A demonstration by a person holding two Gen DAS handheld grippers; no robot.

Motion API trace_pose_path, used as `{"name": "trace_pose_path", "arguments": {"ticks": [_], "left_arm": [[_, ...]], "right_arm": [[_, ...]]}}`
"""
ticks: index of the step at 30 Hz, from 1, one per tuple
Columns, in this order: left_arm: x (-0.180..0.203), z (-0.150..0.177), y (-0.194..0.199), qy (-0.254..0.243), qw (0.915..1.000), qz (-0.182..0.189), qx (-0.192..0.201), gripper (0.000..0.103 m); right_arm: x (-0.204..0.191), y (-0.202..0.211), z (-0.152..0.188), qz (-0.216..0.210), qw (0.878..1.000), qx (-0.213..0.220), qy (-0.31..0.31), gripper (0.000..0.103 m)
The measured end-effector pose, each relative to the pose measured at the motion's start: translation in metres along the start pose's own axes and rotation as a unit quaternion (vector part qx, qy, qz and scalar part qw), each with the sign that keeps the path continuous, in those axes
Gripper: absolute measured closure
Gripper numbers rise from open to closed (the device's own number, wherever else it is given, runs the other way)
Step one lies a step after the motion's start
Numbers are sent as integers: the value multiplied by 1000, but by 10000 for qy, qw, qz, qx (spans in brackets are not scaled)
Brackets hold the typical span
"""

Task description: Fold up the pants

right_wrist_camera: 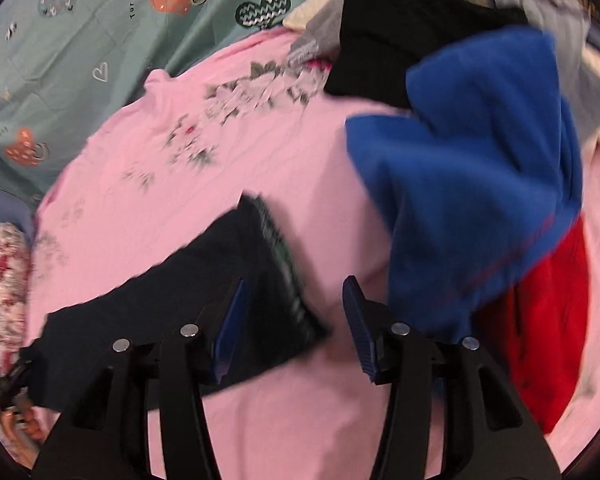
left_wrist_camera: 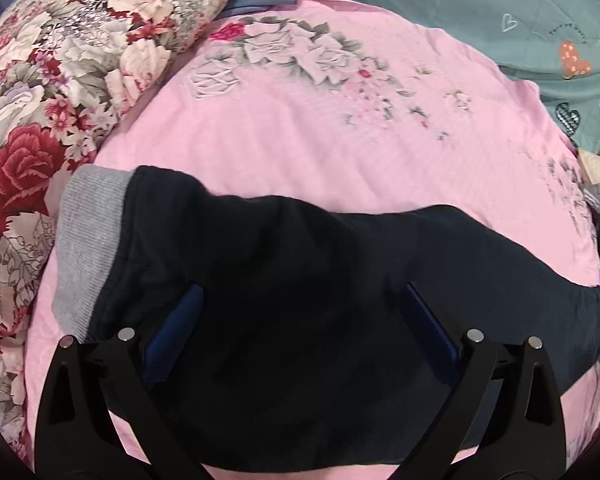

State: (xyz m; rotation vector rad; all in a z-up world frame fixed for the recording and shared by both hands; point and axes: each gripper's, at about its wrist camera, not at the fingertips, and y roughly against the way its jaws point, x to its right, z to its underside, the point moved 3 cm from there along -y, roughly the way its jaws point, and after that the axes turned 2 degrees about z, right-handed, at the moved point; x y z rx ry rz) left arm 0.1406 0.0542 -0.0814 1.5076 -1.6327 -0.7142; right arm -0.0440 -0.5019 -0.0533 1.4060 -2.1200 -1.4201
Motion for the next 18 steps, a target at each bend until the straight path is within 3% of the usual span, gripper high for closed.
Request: {"name": "trace_pose_path", "arguments": {"ticks": [5, 8, 9, 10, 13, 15, 18], "left_arm": [[18, 12, 1, -117, 9990, 414, -128, 3], [33, 19, -6, -601, 9981, -90, -108, 3], [35, 21, -8, -703, 9972, -214, -131, 3], [36, 22, -10, -750, 9967, -282, -150, 3], [30, 20, -5, -609, 9980, -138, -128, 3], [21, 16, 2, -358, 9993, 75, -105, 3], [12, 10, 12, -160, 9998, 120, 88, 3]], "right_arm": [[-2, -15, 28, -676, 9951, -423, -583, 52], [-10, -24, 21, -875, 9925, -274, -807, 51], [-9, -29, 17, -909, 9912, -244, -934, 56], [-7, -34, 13, -841, 9898, -188, -1137, 77], [-8, -39, 8, -824, 9855, -190, -1471, 90], [-32, -23, 3, -787, 9901, 29, -1158, 90], [-95, 6, 0, -1151, 9929, 145, -263, 90]]}}
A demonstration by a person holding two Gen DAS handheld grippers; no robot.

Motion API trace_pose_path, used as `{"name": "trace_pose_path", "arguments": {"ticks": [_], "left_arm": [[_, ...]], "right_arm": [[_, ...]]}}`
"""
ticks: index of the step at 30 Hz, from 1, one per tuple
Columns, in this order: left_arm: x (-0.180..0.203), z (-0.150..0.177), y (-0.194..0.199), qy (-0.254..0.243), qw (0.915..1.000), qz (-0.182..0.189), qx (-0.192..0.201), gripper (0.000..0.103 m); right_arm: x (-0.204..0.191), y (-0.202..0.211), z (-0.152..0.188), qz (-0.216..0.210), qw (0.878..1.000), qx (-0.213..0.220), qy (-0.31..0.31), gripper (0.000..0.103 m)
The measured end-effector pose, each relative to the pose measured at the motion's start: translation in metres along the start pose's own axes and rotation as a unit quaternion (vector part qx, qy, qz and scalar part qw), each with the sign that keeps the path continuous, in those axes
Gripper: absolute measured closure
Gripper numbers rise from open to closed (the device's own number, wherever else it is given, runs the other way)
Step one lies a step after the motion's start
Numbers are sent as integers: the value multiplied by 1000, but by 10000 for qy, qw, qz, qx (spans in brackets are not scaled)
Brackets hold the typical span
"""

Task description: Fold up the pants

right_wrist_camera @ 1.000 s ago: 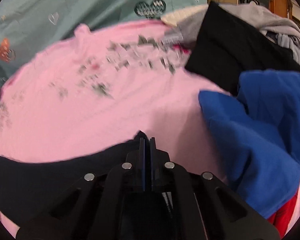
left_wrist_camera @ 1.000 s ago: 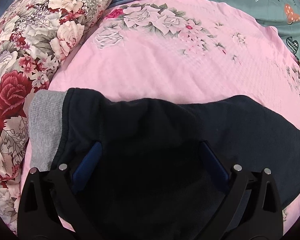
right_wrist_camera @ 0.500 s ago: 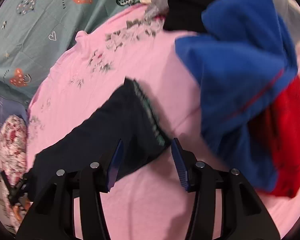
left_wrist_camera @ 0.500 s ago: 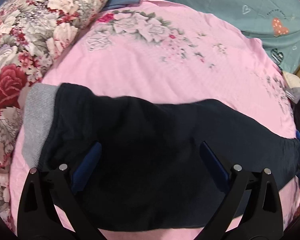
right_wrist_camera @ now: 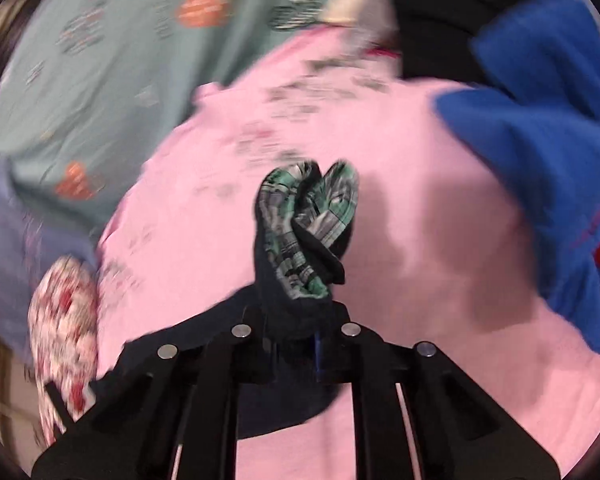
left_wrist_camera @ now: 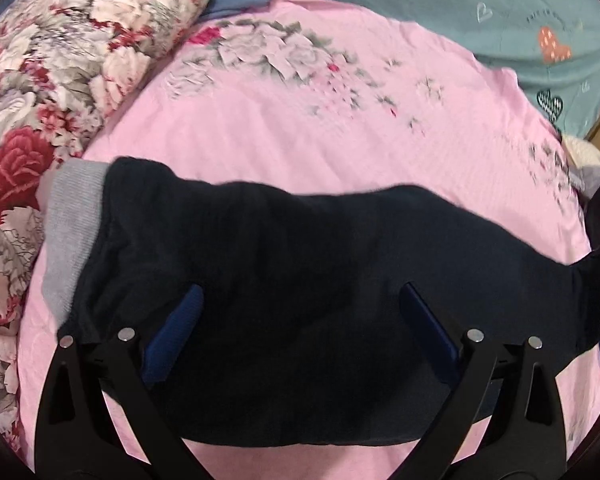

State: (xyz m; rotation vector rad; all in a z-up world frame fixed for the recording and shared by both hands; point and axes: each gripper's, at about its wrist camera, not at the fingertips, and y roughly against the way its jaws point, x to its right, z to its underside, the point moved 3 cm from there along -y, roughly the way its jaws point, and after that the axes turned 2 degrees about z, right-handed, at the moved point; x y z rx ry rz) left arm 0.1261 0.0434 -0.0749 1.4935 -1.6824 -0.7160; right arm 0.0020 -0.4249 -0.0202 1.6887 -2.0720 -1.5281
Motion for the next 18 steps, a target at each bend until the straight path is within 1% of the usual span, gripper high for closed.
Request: {"name": "trace_pose_path", "arguments": {"ticks": [2, 4, 6, 8, 9, 11, 12, 13, 14, 15, 17, 18], "left_arm": [[-4, -2, 5, 49, 9999, 9, 117, 3], [-5, -3, 5, 80, 9999, 43, 97, 3], [-6, -4, 4, 109, 9999, 65, 69, 3], [-8, -4, 4, 151, 9998, 148, 64, 3], [-10, -5, 4, 185, 9996, 200, 72, 3], [-13, -7, 3, 275, 9993, 237, 86, 3], [-14, -7, 3, 301, 9993, 220, 88, 3], [-15, -7, 4, 332, 9992, 198, 96, 3], [-15, -7, 5, 338, 9992, 197, 107, 3], [-14, -7, 6, 322, 9992, 222, 122, 3], [-8, -6, 11, 222, 9991, 280, 216, 3], [-4, -6, 14, 131, 9992, 255, 290, 3]], "right_arm": [[-45, 2, 8, -237, 9981, -85, 571, 90], [-94, -4, 23, -460, 9918, -241, 1170, 90], [-132, -27, 46, -597, 9837, -592, 1592, 90], [-154, -55, 70, -553, 9753, -937, 1923, 89], [-165, -75, 88, -460, 9697, -1156, 2101, 86], [-175, -101, 113, -256, 9592, -1499, 2383, 77], [-180, -113, 127, -141, 9510, -1676, 2594, 68], [-182, -112, 134, -95, 9476, -1661, 2727, 63], [-186, -108, 135, -185, 9451, -1622, 2831, 56], [-186, -103, 135, -413, 9428, -1725, 2822, 42], [-185, -89, 126, -1109, 9365, -2016, 2646, 41], [-181, -81, 119, -1300, 9354, -2047, 2574, 41]]}}
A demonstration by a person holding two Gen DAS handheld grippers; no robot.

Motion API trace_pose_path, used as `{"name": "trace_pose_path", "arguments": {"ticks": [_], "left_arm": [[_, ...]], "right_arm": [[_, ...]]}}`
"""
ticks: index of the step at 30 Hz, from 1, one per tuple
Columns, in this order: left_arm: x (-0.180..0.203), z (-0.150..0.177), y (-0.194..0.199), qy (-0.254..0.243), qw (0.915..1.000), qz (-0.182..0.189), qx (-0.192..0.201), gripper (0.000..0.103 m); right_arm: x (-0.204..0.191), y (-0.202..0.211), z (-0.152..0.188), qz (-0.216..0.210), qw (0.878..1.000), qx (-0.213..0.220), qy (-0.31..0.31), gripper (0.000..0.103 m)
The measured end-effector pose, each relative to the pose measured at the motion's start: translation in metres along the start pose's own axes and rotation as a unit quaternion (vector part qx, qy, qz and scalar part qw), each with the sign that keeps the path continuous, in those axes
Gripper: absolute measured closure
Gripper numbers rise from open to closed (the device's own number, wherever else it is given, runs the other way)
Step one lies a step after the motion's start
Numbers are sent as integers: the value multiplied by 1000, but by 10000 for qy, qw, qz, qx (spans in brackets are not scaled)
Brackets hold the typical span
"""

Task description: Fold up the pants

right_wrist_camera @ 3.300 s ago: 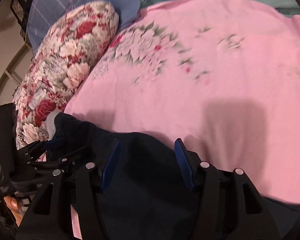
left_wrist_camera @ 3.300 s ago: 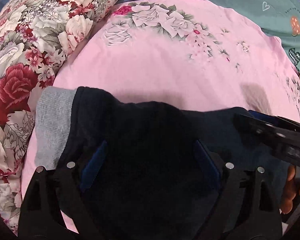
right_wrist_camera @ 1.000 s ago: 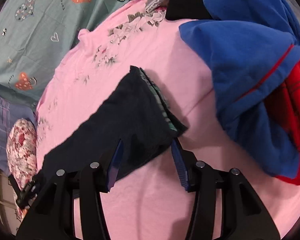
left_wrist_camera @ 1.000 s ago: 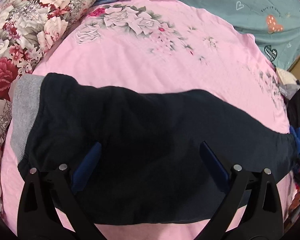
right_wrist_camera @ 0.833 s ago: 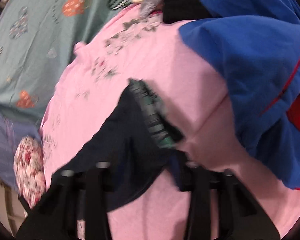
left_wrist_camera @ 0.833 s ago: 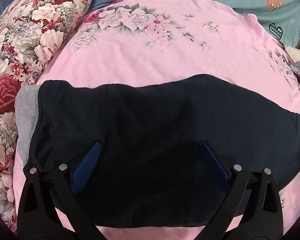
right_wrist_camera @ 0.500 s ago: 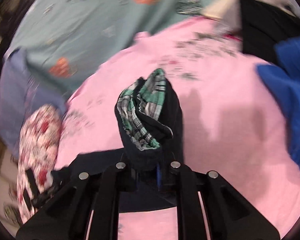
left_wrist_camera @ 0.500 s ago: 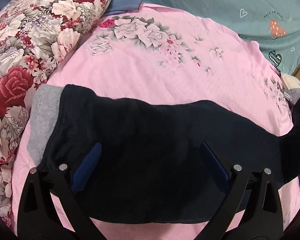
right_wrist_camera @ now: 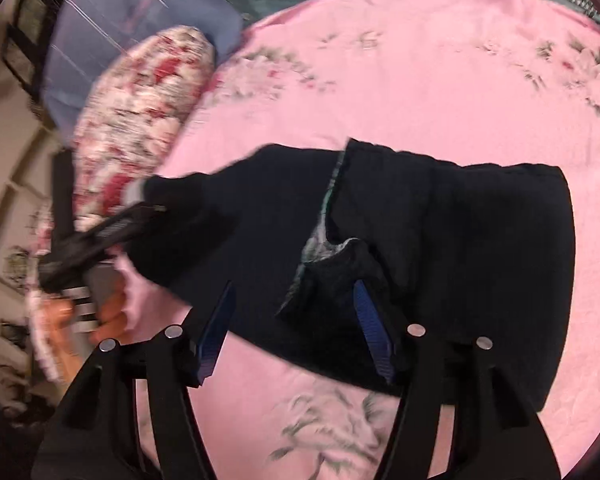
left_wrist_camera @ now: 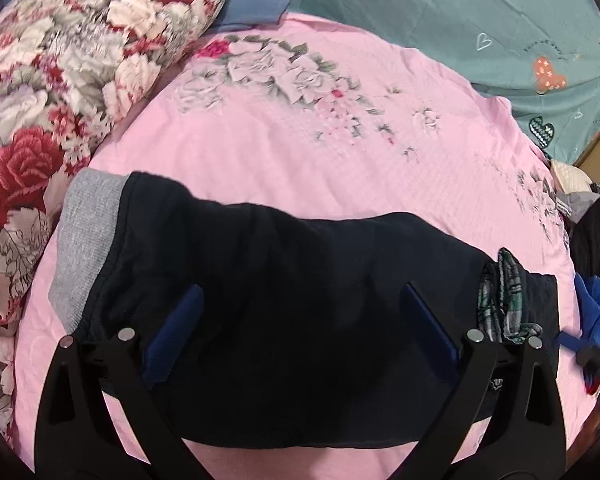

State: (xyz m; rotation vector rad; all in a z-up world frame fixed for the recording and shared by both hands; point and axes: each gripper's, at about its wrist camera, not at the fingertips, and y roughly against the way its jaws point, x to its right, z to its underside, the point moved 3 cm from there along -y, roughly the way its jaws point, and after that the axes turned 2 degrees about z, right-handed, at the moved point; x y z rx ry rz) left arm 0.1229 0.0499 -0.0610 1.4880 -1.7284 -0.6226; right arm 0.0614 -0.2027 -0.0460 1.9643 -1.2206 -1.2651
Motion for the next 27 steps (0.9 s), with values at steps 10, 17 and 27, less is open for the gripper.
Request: {"name": "trace_pose_path", "arguments": {"ticks": [10, 17, 27], "left_arm": [[57, 17, -4, -900, 9954, -333, -39, 3], [107, 10, 9, -1141, 9934, -25, -136, 3], [193, 36, -35, -1765, 9780, 426, -1026, 3]], "right_arm": [[109, 38, -33, 1515, 9844, 565, -698, 72], [115, 50, -36, 1661, 9711, 1534, -764, 69], [156, 42, -25, 614, 9751, 1378, -1628, 59]]}}
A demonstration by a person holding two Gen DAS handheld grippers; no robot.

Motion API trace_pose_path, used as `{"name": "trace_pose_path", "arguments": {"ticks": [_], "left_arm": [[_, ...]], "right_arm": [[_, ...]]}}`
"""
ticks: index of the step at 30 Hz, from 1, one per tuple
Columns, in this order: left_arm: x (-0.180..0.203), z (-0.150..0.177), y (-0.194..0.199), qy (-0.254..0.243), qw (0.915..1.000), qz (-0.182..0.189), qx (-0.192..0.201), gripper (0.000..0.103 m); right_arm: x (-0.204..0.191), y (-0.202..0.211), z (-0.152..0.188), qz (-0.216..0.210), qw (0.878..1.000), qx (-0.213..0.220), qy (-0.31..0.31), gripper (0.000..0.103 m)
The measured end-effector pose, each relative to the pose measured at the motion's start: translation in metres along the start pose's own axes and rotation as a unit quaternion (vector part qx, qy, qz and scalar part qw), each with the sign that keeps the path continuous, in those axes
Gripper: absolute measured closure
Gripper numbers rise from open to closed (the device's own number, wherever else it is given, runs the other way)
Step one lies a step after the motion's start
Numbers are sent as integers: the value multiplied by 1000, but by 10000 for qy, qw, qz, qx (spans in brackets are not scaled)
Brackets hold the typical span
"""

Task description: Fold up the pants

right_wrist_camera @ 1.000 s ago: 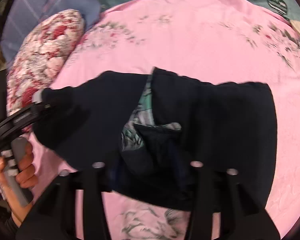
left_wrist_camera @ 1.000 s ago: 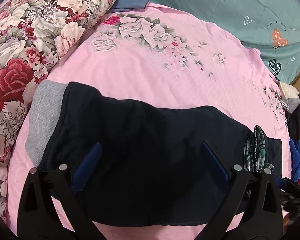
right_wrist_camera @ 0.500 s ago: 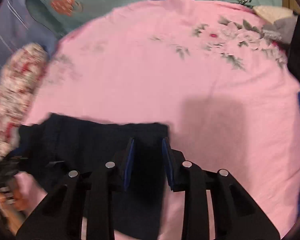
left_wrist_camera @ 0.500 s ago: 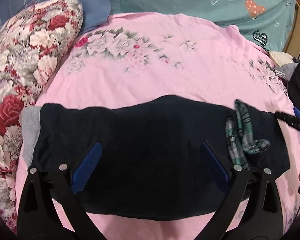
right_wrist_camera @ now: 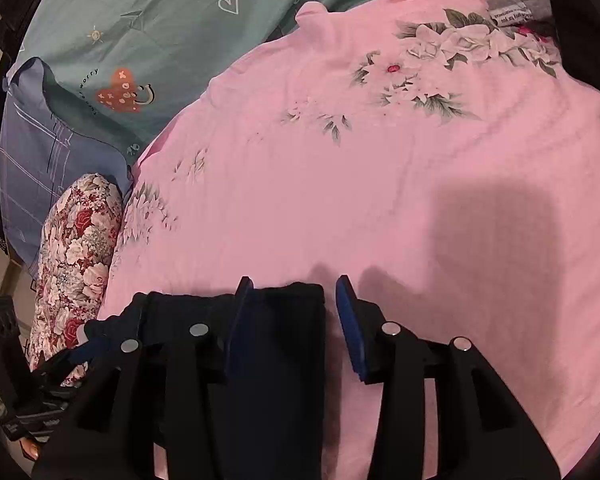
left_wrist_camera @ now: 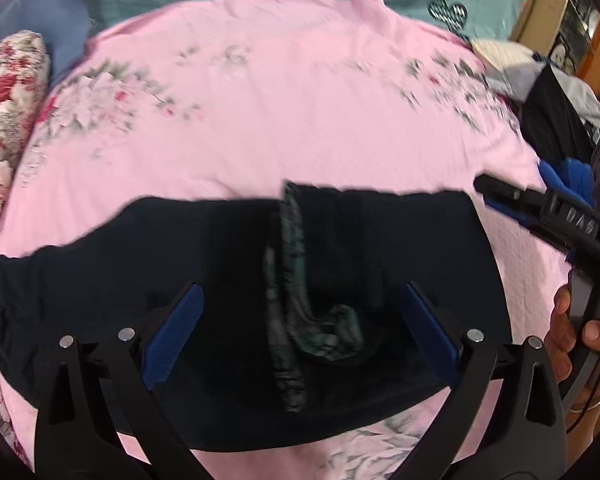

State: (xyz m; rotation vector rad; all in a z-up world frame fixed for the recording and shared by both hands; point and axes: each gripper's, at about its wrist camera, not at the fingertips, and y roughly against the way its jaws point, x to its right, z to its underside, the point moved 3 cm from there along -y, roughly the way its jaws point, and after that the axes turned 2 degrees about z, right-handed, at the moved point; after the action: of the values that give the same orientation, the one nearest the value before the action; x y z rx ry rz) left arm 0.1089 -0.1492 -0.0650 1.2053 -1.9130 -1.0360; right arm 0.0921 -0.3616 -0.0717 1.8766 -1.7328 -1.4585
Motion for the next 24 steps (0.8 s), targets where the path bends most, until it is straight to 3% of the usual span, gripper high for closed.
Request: {"name": "trace_pose_path", "arguments": {"ticks": [3, 5, 9, 14, 19, 21, 24], "left_arm": [[-11, 14, -16, 93, 9992, -179, -331, 3], [-30, 28, -16, 402, 9979, -141, -486, 3], [-59, 47, 2, 796, 9961, -98, -369, 2], [-61, 55, 1, 855, 9954, -89, -427, 2], [-57, 53, 13, 850, 9954, -188, -402, 2], [-55, 50, 25, 795, 9963, -233, -237, 2], [-49, 42, 31, 607, 9972, -442, -8, 2]], "right_arm": [[2, 9, -1, -9, 9999, 111, 3, 48], [0, 11, 0, -92, 9999, 81, 33, 48], [-5, 9, 4, -36, 9998, -68, 165, 48], [-8, -12, 18, 557, 9959, -501, 502, 48], [-12, -16, 22, 915, 9911, -437, 860, 47], [-11, -11, 20, 851, 9931, -342, 729, 47], [-24, 12, 13, 288, 9964, 194, 772, 47]]}}
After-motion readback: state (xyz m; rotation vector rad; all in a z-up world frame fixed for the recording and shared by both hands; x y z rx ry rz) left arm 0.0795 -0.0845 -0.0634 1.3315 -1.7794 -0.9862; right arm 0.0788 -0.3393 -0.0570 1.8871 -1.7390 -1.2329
